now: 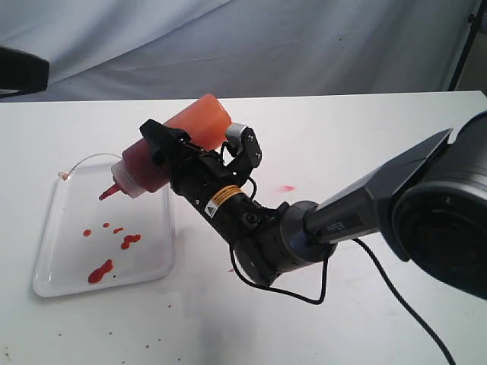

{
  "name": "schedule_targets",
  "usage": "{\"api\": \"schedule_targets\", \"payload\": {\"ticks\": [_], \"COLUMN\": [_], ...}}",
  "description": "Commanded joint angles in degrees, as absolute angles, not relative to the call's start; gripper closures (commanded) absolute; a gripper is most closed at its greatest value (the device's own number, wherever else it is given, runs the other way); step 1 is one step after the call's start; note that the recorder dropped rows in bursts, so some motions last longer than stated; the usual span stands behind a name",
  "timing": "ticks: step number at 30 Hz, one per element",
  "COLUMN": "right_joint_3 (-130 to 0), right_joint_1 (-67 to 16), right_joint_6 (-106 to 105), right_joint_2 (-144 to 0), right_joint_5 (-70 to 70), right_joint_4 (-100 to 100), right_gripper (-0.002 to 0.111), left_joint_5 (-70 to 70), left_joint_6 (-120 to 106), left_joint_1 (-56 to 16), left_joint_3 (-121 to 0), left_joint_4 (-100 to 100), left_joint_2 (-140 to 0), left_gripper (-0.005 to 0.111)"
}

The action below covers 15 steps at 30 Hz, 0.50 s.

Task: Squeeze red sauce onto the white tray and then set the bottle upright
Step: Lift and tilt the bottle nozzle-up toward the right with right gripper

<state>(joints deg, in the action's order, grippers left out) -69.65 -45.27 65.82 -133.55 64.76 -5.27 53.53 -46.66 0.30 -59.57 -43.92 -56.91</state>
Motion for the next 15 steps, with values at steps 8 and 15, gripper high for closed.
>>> {"api": "schedule_targets", "payload": {"ticks": [8, 15], "right_joint_3": [-69.87, -69.87], "right_joint_1": [-46.25, -46.89], "right_joint_6": [83.21, 93.75], "right_joint_2": [-132.85, -132.85], "right_joint_5": [69.96, 69.96], "right_joint_4": [-8.54, -9.77], "right_gripper": [0.108, 0.108], "left_joint_5": [49.86, 50.08], "left_joint_6": [-46.29, -46.29], "left_joint_1": [0.03, 0.0], "left_joint_3": [-58.14, -58.14], "left_joint_4": [-44.54, -44.54], "left_joint_2": [-52.0, -52.0], "left_gripper": [0.01, 0.01]}}
